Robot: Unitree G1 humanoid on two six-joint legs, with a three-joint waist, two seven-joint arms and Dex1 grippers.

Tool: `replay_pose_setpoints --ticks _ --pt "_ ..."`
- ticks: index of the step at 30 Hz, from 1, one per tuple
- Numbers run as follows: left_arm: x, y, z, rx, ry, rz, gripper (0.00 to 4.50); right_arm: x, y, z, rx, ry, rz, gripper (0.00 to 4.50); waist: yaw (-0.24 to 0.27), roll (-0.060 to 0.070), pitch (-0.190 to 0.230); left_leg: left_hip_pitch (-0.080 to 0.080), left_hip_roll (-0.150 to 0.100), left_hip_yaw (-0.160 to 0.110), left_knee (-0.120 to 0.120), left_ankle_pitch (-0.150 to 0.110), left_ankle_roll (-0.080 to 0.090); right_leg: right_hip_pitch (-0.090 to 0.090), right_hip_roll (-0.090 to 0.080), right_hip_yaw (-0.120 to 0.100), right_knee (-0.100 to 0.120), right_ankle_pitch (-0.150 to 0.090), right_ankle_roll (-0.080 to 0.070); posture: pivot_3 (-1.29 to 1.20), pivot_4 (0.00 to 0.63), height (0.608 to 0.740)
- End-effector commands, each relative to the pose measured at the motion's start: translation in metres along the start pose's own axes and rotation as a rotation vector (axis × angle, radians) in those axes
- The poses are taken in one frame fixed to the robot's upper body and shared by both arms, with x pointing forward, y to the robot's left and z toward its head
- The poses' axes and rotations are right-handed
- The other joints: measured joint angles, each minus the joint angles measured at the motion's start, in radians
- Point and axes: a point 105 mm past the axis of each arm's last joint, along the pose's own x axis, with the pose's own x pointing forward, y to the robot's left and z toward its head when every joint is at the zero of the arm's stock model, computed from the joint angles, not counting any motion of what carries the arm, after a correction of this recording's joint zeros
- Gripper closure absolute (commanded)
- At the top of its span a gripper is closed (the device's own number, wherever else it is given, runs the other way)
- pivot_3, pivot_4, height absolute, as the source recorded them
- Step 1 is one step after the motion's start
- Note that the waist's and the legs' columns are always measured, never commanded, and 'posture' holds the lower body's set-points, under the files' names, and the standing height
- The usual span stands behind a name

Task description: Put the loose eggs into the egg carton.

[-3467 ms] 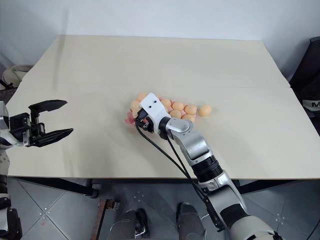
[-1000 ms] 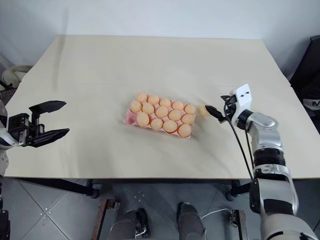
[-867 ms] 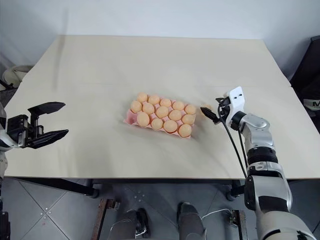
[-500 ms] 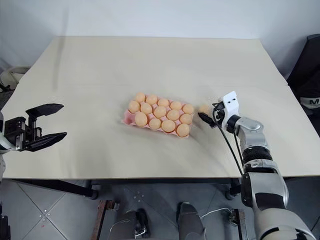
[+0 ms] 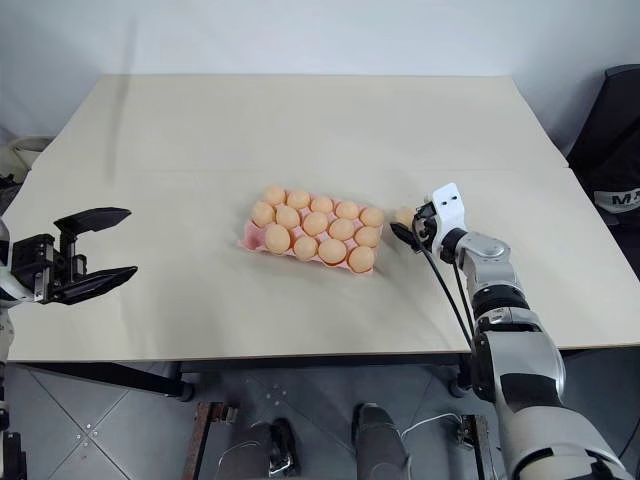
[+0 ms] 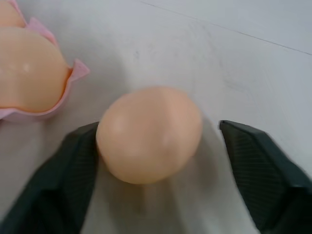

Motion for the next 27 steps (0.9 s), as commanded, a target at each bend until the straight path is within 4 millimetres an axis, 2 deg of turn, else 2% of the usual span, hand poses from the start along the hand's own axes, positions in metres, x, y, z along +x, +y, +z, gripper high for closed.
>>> replay_pose_setpoints --ticks 1,2,6,10,13,15,17,20,23,27 --pt "-0.001 -0.006 0.009 0.051 0.0 -0.064 0.0 0.001 0.003 0.016 -0.025 -0.061 0.032 2.05 -0.001 0.0 0.0 0.0 0.0 0.0 0.0 0.0 0.0 0.0 0.0 0.0 0.0 0.0 0.0 0.0 0.15 0.74" --pt "-0.001 -0.006 0.009 0.051 0.001 -0.063 0.0 0.002 0.004 0.018 -0.023 -0.069 0.037 2.28 -0.001 0.0 0.0 0.001 0.0 0.0 0.0 0.0 0.0 0.0 0.0 0.0 0.001 0.0 0.0 0.0 0.15 0.74" --pt "0.0 -0.006 0.008 0.049 -0.001 -0.064 0.0 0.001 0.005 0.038 -0.064 -0.134 0.047 2.28 0.0 0.0 0.0 0.001 0.0 0.0 0.0 0.001 0.0 0.0 0.0 0.0 0.002 0.0 0.0 0.0 0.15 0.74" --pt "0.001 -0.006 0.008 0.045 -0.004 -0.067 0.0 0.001 0.003 0.071 -0.107 -0.204 0.027 2.28 0.0 0.0 0.0 0.001 0.0 -0.001 0.0 0.001 -0.001 0.0 0.0 0.0 0.002 0.0 0.0 0.0 0.15 0.74" --pt "0.0 -0.005 0.007 0.044 -0.002 -0.066 0.0 0.006 0.023 0.1 -0.138 -0.259 0.064 2.28 0.0 0.0 0.0 0.001 0.0 -0.001 0.0 0.001 -0.001 -0.001 0.0 0.001 0.002 0.0 0.0 0.0 0.15 0.74" --pt "-0.001 -0.004 0.007 0.044 0.0 -0.064 0.0 0.007 0.036 0.112 -0.141 -0.281 0.078 2.28 -0.002 0.0 0.0 0.0 0.0 -0.001 -0.001 0.001 -0.001 -0.001 0.0 0.001 0.002 0.0 -0.001 0.0 0.15 0.74" --pt "-0.002 -0.002 0.007 0.048 0.003 -0.052 0.0 0.013 0.069 0.13 -0.115 -0.322 0.131 2.28 -0.002 0.0 0.0 0.001 0.001 -0.001 -0.001 0.002 -0.002 -0.002 0.0 0.001 0.003 -0.001 -0.002 0.0 0.15 0.74" --pt "-0.005 0.0 0.007 0.054 0.01 -0.035 0.0 0.019 0.12 0.144 -0.07 -0.346 0.224 2.28 0.0 0.0 0.0 0.0 0.002 -0.002 -0.002 0.002 -0.004 -0.002 0.001 0.0 0.004 -0.003 -0.005 0.0 0.15 0.74" --pt "-0.005 0.002 0.007 0.058 0.014 -0.032 0.0 0.027 0.163 0.144 -0.043 -0.336 0.299 2.28 0.003 0.0 0.0 -0.001 0.003 -0.003 -0.002 0.002 -0.004 -0.004 0.001 -0.002 0.005 -0.003 -0.006 0.0 0.15 0.74" --pt "-0.006 0.003 0.008 0.064 0.015 -0.029 0.0 0.041 0.194 0.132 -0.062 -0.284 0.328 2.28 0.008 -0.001 -0.001 -0.002 0.001 -0.002 -0.002 0.001 -0.006 -0.004 0.0 -0.002 0.005 -0.003 -0.006 0.0 0.15 0.74"
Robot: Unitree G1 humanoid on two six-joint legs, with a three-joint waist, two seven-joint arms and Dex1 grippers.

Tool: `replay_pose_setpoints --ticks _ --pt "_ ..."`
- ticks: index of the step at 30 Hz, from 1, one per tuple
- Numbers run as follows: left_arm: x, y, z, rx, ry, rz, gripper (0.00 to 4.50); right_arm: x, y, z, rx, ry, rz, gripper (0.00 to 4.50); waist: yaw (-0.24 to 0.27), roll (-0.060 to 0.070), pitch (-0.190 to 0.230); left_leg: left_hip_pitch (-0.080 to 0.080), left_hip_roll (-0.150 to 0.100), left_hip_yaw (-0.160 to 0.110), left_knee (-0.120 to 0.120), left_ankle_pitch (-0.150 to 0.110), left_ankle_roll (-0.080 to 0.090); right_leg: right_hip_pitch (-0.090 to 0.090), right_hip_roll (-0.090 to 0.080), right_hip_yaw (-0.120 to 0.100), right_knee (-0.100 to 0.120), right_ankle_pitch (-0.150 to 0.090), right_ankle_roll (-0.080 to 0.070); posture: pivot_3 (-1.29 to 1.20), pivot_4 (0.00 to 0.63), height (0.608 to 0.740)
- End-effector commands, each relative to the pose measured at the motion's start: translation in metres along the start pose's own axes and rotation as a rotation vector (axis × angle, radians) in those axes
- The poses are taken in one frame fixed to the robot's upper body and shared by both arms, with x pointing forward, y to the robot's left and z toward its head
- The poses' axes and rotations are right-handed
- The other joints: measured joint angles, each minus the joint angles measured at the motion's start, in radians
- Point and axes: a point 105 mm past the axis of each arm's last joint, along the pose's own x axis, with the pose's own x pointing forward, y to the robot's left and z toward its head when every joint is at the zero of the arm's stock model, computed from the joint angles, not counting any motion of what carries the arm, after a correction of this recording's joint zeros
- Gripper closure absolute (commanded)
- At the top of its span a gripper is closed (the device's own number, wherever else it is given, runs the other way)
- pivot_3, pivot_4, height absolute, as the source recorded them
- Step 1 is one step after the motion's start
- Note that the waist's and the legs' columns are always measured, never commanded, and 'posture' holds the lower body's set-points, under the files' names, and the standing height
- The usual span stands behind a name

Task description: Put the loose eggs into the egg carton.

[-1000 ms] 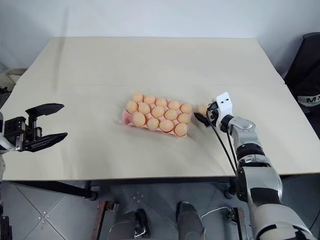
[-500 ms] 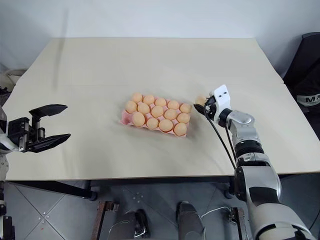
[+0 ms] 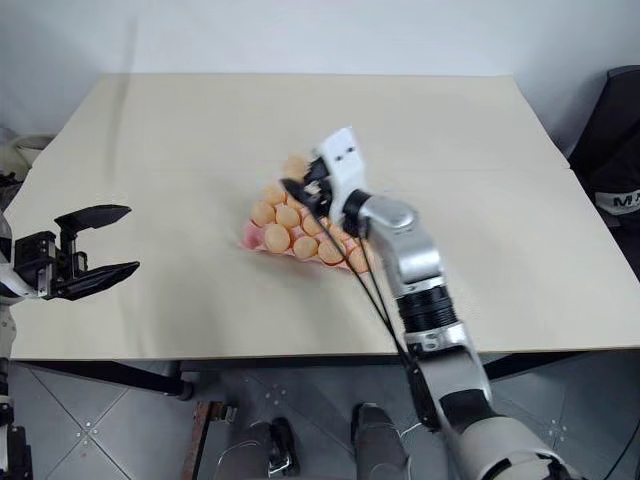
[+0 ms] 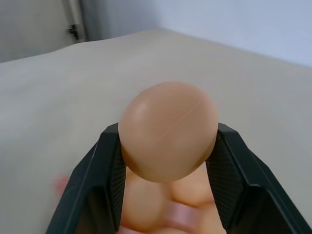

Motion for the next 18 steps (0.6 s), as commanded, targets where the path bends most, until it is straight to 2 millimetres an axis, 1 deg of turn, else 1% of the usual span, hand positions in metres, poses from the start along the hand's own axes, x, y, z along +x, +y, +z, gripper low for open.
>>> replay_pose_setpoints --ticks 1,4,6,11,18 --pt "-0.005 -0.006 0.009 0.044 0.004 -0.065 0.0 0.01 0.009 0.0 -0.049 0.008 -0.016 2.28 0.004 -0.001 0.0 0.0 0.0 0.0 0.0 -0.001 -0.002 0.0 0.0 0.0 0.0 0.0 0.0 0.0 0.15 0.74" --pt "-0.009 -0.006 0.011 0.046 0.013 -0.055 0.0 0.02 0.017 -0.008 -0.065 0.035 -0.02 2.28 0.007 -0.002 -0.001 0.0 -0.001 0.0 0.0 -0.002 -0.002 0.0 0.0 0.0 0.0 0.0 0.001 0.0 0.15 0.74" --pt "-0.011 -0.006 0.012 0.05 0.017 -0.047 0.0 0.024 0.028 -0.011 -0.07 0.041 0.009 2.28 0.006 -0.002 -0.001 0.0 0.0 0.0 0.0 -0.002 -0.002 0.0 0.0 0.0 0.0 0.0 0.001 0.0 0.15 0.74" --pt "-0.015 -0.008 0.013 0.051 0.022 -0.037 0.0 0.031 0.045 -0.02 -0.092 0.058 0.052 2.28 -0.003 -0.002 -0.001 0.0 0.001 0.001 -0.001 -0.001 -0.003 -0.001 0.001 0.0 0.0 0.0 0.0 0.0 0.15 0.74" --pt "-0.019 -0.01 0.014 0.048 0.025 -0.027 0.0 0.044 0.061 -0.02 -0.101 0.052 0.084 2.28 -0.006 -0.002 -0.001 0.0 0.001 0.001 -0.001 -0.001 -0.004 -0.001 0.002 0.0 0.0 0.0 0.0 0.0 0.15 0.74"
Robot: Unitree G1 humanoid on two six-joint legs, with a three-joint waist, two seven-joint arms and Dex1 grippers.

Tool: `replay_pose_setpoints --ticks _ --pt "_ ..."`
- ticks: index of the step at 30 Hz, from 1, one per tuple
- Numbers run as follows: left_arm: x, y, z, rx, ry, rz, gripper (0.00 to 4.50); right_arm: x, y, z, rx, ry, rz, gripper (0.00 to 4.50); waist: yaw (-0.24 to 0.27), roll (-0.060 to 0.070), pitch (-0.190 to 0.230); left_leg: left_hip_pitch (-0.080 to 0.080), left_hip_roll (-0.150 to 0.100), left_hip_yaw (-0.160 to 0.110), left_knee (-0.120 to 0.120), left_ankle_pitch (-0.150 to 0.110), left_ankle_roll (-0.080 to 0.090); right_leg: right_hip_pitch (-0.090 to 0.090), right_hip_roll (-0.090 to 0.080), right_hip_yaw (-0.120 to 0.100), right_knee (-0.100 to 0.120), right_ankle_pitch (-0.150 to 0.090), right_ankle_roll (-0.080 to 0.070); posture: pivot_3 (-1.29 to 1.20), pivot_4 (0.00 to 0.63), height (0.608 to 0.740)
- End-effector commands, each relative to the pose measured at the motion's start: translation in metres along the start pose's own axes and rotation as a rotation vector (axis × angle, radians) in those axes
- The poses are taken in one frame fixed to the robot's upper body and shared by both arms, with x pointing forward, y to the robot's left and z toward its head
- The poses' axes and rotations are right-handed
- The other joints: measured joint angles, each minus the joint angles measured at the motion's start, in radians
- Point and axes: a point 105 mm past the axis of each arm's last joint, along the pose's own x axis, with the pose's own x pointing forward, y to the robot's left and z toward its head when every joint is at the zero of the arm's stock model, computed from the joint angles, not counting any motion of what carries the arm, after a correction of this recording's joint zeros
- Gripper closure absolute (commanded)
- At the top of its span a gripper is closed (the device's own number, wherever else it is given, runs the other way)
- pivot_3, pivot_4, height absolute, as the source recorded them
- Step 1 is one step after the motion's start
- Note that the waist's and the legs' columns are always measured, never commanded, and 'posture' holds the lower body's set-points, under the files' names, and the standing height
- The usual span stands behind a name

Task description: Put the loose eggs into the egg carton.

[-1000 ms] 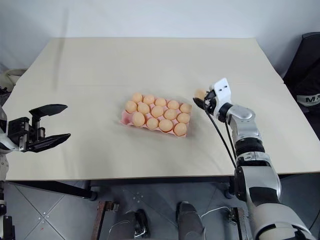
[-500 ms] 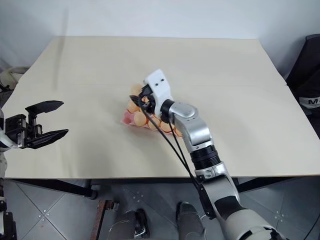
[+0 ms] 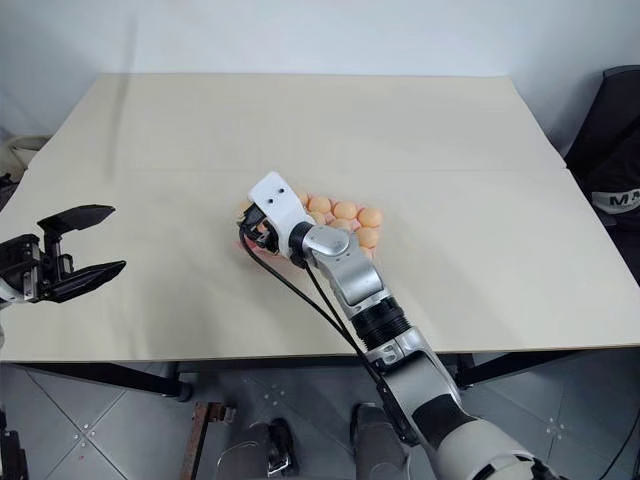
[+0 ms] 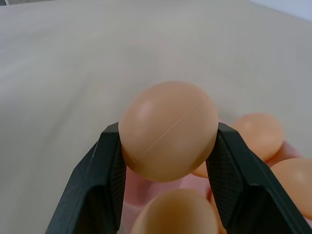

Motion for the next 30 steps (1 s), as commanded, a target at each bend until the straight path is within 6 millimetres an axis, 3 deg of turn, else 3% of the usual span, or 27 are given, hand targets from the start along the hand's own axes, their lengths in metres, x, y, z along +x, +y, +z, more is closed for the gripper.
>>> replay_pose_setpoints --ticks 1,5,12,15,20,25,30 --pt "-0.005 -0.008 0.013 0.054 0.015 -0.076 0.0 0.01 0.014 0.018 -0.036 -0.063 0.031 2.28 0.001 0.0 0.0 0.0 0.0 0.0 0.0 0.0 0.0 0.0 0.0 0.0 0.0 0.0 0.0 0.0 0.15 0.74" --pt "-0.005 -0.009 0.013 0.058 0.015 -0.072 0.0 0.018 0.019 0.014 -0.048 -0.052 0.035 2.28 0.0 0.0 0.0 0.0 0.0 0.0 0.0 0.0 0.0 0.0 0.0 0.0 0.0 0.0 0.0 0.0 0.15 0.74" --pt "-0.007 -0.01 0.013 0.061 0.016 -0.065 0.0 0.023 0.01 0.011 -0.059 -0.037 0.002 2.28 -0.001 0.0 0.0 0.0 0.0 0.0 -0.001 0.0 -0.001 0.0 0.0 0.0 0.0 0.0 0.0 0.0 0.15 0.74" --pt "-0.007 -0.01 0.012 0.064 0.016 -0.062 0.0 0.022 0.006 0.014 -0.053 -0.047 0.0 1.69 -0.002 0.0 0.0 0.0 0.0 0.0 -0.001 0.0 -0.001 0.0 0.0 0.0 -0.001 0.0 0.0 0.0 0.15 0.74" --pt "-0.004 -0.009 0.011 0.063 0.015 -0.058 0.0 0.017 0.01 0.027 -0.052 -0.089 0.039 0.09 -0.002 0.0 0.0 0.0 0.0 0.0 -0.001 0.0 -0.001 -0.001 0.0 0.0 0.0 0.0 0.0 0.0 0.15 0.74" --pt "-0.002 -0.008 0.007 0.044 0.029 -0.045 0.0 0.008 0.015 0.041 -0.049 -0.141 0.097 0.02 -0.001 0.0 0.0 0.0 0.0 0.0 -0.001 0.0 -0.001 -0.001 0.0 0.0 -0.001 0.0 0.0 0.0 0.15 0.74" --pt "0.001 0.004 0.001 -0.011 0.09 0.042 0.0 -0.025 -0.001 0.073 -0.014 -0.256 0.143 0.02 0.003 0.0 0.0 -0.001 0.0 0.0 -0.002 0.0 -0.001 -0.001 0.0 0.0 -0.001 0.0 -0.001 0.0 0.15 0.74"
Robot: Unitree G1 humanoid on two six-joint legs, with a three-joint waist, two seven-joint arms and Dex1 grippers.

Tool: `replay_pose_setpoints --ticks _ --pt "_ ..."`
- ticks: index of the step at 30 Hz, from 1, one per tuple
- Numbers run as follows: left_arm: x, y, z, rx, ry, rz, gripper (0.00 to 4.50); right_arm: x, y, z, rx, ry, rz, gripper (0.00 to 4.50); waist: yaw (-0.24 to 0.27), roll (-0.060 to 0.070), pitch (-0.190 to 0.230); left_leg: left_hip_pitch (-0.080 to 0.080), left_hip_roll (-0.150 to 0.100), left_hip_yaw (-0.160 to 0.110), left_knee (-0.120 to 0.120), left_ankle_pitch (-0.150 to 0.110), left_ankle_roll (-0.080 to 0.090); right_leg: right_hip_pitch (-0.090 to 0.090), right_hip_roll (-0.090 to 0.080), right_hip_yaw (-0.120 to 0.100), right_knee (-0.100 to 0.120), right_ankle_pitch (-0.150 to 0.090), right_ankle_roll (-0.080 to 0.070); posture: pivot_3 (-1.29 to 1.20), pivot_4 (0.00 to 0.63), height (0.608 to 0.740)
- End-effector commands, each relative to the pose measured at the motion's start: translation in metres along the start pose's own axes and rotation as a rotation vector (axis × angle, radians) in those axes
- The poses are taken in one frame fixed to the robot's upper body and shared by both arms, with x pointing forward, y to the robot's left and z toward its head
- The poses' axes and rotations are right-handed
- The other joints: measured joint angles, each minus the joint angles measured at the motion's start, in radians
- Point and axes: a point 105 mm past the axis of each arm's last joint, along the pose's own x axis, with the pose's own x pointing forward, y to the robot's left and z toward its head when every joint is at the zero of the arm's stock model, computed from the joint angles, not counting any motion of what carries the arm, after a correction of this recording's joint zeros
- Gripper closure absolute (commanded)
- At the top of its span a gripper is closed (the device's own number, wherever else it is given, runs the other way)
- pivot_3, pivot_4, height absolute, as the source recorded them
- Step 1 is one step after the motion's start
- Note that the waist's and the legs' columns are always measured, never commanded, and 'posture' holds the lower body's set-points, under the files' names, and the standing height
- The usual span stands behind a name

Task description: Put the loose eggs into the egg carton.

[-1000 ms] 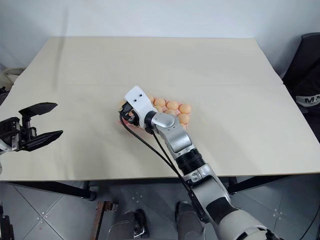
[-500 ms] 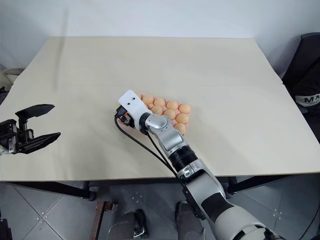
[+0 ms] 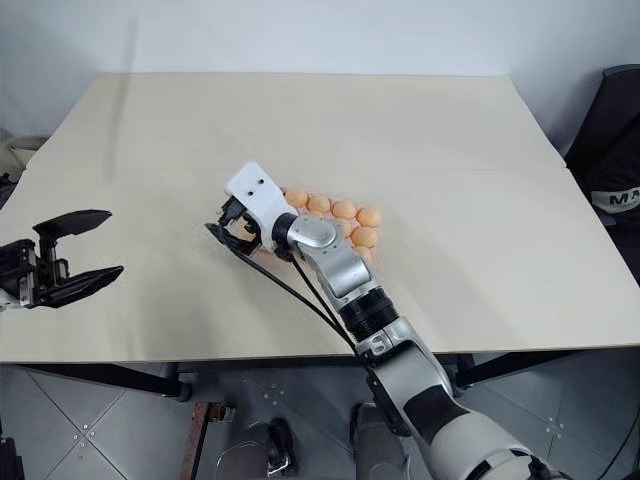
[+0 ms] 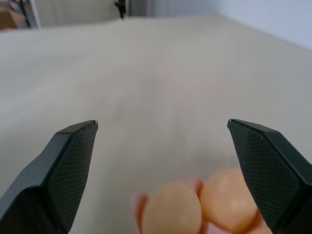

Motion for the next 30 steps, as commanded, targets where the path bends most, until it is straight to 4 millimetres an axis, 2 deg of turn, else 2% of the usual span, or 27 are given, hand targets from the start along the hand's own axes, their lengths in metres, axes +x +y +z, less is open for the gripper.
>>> replay_pose_setpoints --ticks 1,5,8,11,15,18,22,30 --pt "0.004 0.006 0.008 0.008 0.032 0.029 0.0 -0.027 -0.01 0.039 0.002 -0.131 0.041 0.02 0.002 0.0 0.0 0.0 0.0 0.0 0.0 0.0 0.0 0.0 0.0 0.0 0.0 0.0 0.0 0.0 0.15 0.74" --pt "0.005 0.018 0.005 -0.028 0.071 0.108 0.0 -0.079 -0.03 0.039 -0.058 -0.108 0.082 0.02 0.021 -0.001 0.0 0.0 -0.001 -0.001 0.0 -0.001 0.001 0.001 -0.001 0.0 -0.002 0.0 0.0 0.0 0.15 0.74" --pt "0.006 0.026 0.006 0.016 0.077 0.16 0.0 -0.125 -0.055 0.021 -0.102 0.0 0.055 0.02 0.033 -0.001 0.0 -0.001 -0.001 -0.001 0.0 -0.001 0.002 0.001 -0.001 -0.001 -0.003 0.0 0.0 0.0 0.15 0.74" --pt "0.008 0.032 0.001 -0.019 0.122 0.195 0.0 -0.175 -0.082 0.002 -0.124 0.141 -0.016 0.02 0.032 0.0 0.001 0.0 -0.001 -0.001 0.0 -0.002 0.003 0.002 -0.002 -0.002 -0.004 0.0 0.0 0.0 0.15 0.74" --pt "0.009 0.031 0.001 -0.025 0.142 0.176 0.0 -0.233 -0.092 -0.013 -0.09 0.275 -0.03 0.02 0.027 0.0 0.001 0.0 -0.001 0.0 -0.002 -0.003 0.003 0.002 -0.001 -0.002 -0.006 0.0 0.0 0.0 0.15 0.74" --pt "0.01 0.027 0.007 0.02 0.122 0.128 0.0 -0.268 -0.098 -0.023 -0.066 0.366 -0.06 0.02 0.025 0.0 0.001 0.001 0.0 0.0 -0.004 -0.002 0.003 0.002 0.0 -0.002 -0.008 0.0 0.0 0.0 0.15 0.74" --pt "0.009 0.031 0.008 -0.01 0.125 0.117 0.0 -0.289 -0.105 -0.025 -0.058 0.402 -0.122 0.02 0.022 0.0 0.001 0.003 0.0 0.001 -0.005 0.0 0.004 0.002 0.0 -0.001 -0.008 0.0 0.0 0.0 0.15 0.74" --pt "0.02 0.037 0.017 0.02 0.166 0.056 0.0 -0.295 -0.104 -0.021 -0.072 0.393 -0.138 0.02 0.031 0.0 0.001 0.003 -0.002 0.0 -0.005 -0.001 0.002 0.003 -0.002 -0.002 -0.008 0.001 0.001 0.0 0.15 0.74"
